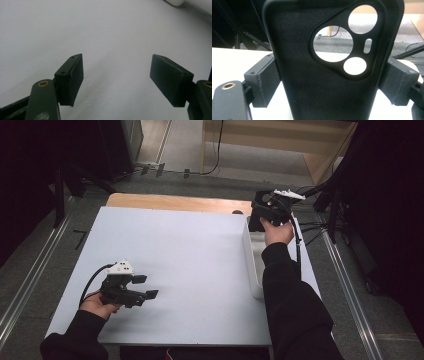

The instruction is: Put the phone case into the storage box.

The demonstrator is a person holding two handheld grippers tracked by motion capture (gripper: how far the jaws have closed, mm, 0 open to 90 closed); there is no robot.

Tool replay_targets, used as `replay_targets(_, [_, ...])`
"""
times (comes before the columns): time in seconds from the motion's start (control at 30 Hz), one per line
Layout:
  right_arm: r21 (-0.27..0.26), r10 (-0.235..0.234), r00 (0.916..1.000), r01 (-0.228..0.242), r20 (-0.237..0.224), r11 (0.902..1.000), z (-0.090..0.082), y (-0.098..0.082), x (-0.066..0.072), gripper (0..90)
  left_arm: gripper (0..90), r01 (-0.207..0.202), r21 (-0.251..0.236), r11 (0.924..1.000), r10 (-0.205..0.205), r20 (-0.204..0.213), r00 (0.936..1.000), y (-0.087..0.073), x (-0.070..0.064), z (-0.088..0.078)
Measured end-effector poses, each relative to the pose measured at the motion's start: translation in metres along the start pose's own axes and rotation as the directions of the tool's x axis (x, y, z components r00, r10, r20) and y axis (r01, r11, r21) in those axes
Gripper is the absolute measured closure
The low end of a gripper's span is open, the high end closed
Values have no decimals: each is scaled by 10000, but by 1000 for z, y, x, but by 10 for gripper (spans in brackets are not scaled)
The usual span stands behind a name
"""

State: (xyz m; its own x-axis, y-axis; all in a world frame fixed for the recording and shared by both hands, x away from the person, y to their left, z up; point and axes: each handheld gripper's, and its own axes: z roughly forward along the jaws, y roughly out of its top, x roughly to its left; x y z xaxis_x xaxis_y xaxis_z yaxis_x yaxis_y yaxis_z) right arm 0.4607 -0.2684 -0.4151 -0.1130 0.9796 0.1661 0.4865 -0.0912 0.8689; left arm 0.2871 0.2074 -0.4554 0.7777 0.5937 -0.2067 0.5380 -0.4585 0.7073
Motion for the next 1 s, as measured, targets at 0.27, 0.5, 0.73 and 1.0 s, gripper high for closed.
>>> replay_targets(0.27, [94, 173, 9997, -175, 182, 9998, 9, -4, -1, 120, 269, 22, -24, 10000, -22, 8, 10000, 0, 1, 0])
replay_targets(0.5, [18, 68, 9998, -68, 185, 10000, 14, -9, 2, 120, 269, 44, -60, 10000, -44, 9, 10000, 0, 2, -2])
replay_targets(0.73, [-9, -12, 9999, 12, 126, 10000, 19, -16, 3, 119, 269, 30, -59, 10000, -30, 3, 10000, 0, 2, -2])
replay_targets(1.0, [0, 61, 9999, -61, 86, 10000, 22, -22, 2, 118, 269, 6, -36, 10000, -6, 12, 10000, 0, 2, -1])
